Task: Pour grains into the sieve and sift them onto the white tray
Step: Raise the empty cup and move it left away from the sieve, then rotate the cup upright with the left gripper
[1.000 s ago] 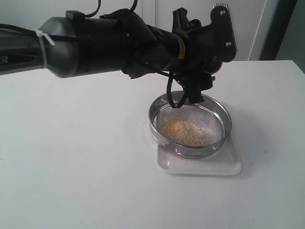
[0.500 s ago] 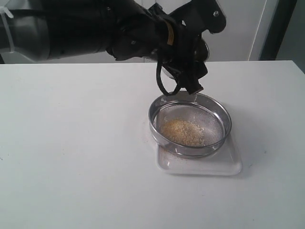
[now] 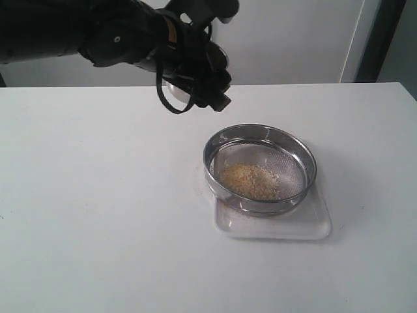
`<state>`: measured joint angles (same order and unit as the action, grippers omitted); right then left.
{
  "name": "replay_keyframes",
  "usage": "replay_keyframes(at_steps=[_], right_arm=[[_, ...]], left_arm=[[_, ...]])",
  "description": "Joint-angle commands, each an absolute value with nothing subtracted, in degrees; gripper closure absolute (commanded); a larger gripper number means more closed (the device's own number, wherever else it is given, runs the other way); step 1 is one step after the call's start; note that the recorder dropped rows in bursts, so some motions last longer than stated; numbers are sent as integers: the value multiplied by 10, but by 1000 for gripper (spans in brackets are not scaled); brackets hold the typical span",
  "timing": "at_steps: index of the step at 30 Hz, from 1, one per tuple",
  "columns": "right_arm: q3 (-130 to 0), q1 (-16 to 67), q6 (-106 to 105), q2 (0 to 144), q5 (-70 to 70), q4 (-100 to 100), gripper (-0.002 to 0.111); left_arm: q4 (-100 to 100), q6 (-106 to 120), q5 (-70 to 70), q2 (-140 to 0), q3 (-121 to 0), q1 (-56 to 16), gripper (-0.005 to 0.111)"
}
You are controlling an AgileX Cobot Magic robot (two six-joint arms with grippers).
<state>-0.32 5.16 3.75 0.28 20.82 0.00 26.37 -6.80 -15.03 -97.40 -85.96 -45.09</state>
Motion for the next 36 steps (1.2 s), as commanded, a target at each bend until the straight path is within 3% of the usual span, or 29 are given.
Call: replay_keyframes(at_steps=[1,15,25,36], right_arm=[[0,53,37,0,200,0,108],[0,53,37,0,200,0,108],[0,53,37,0,200,0,108],[0,53,37,0,200,0,108]], left_arm=[[264,-82,-143,-934,-824,-427,107],[261,-127,-60,-844,-684,-364,107],[258,-135,80,-792,-563,-309,107],[116,-136,338,-787,-432,-241,107]])
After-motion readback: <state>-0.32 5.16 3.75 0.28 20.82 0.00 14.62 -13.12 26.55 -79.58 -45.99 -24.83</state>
